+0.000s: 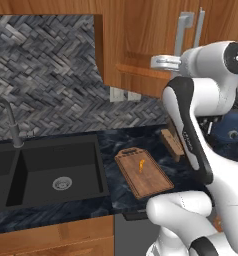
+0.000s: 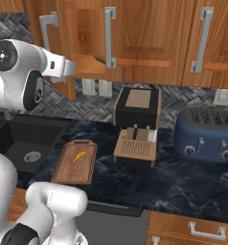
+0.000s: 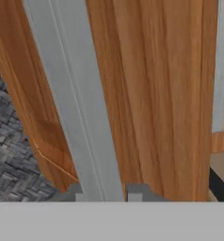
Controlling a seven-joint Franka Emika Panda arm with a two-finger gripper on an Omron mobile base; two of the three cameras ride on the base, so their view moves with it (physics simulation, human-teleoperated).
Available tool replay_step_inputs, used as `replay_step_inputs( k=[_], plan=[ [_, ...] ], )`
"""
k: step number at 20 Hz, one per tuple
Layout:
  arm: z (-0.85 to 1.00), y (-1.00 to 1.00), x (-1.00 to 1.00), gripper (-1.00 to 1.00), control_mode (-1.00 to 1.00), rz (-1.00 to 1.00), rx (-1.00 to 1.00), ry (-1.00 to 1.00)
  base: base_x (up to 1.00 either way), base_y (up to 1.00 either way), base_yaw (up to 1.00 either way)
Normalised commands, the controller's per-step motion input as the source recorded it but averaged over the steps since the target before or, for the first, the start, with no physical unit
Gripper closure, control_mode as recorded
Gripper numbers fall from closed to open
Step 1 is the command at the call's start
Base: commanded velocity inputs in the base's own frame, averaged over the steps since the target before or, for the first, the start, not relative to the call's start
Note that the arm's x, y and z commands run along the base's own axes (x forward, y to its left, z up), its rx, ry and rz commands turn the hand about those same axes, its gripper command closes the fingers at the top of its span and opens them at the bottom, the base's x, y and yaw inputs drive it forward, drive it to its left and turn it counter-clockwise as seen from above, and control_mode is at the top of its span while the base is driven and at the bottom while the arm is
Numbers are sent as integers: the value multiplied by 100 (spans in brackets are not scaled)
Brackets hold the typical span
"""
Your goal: Open the cabinet, retrieve the rolling pin, and place it next to the meat on the cutting board to prepare for tenderizing.
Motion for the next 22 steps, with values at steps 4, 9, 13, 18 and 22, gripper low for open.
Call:
replay_step_inputs(
  k=[4,9,13,18,22],
  plan=[
    [0,46,-24,-100,-100,0,0,4,0,0,0],
    [0,25,-16,-100,-100,0,0,3,0,0,0],
    [0,7,-19,-100,-100,0,0,1,0,0,0],
    [0,0,-46,-100,-100,0,1,0,0,0,0],
    [7,-15,-74,-100,-100,1,4,-2,0,0,0]
  ],
)
